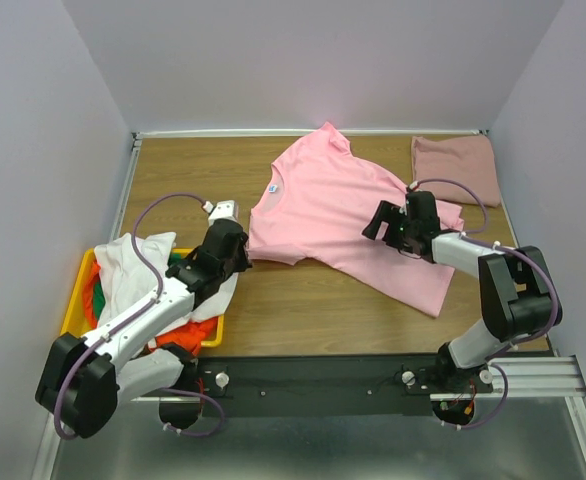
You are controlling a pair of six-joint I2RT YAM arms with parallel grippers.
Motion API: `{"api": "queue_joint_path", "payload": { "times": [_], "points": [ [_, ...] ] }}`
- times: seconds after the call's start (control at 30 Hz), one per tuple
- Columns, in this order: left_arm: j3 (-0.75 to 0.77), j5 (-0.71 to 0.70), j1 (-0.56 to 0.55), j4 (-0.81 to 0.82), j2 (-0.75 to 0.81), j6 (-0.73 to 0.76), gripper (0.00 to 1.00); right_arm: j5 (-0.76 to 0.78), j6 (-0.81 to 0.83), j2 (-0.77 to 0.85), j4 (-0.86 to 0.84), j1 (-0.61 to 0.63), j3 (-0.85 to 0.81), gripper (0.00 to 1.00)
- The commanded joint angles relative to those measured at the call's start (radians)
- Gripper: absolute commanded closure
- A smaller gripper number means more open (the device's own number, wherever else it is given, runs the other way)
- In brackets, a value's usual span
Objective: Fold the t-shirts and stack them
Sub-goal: Fold the tshirt
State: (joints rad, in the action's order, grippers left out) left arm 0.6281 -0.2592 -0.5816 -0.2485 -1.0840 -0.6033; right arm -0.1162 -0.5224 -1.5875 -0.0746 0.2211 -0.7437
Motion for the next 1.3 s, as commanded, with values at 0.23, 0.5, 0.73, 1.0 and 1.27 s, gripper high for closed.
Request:
{"api": "queue_joint_path", "payload": {
  "times": [0.23, 0.5, 0.73, 1.0, 1.27],
  "points": [
    [0.021, 0.052, 0.071, 0.089, 0.021, 0.091, 1.00, -0.037, -0.001, 0.012, 0.114, 0.021, -0.039, 0.01],
    [0.091, 0.032, 0.115, 0.138, -0.005, 0.137, 1.00, 0.104, 0.018, 0.207, 0.281, 0.035, 0.007, 0.01],
    [0.154, 0.135, 0.232, 0.245, -0.103, 0.198, 1.00, 0.211, -0.030, 0.343, 0.436, 0.035, 0.092, 0.02],
    [0.165, 0.247, 0.275, 0.328, -0.148, 0.229, 1.00, 0.243, -0.077, 0.313, 0.475, 0.037, 0.136, 0.02],
    [0.144, 0.247, 0.276, 0.348, -0.140, 0.229, 1.00, 0.309, -0.084, 0.170, 0.452, 0.037, 0.081, 0.00]
  ]
}}
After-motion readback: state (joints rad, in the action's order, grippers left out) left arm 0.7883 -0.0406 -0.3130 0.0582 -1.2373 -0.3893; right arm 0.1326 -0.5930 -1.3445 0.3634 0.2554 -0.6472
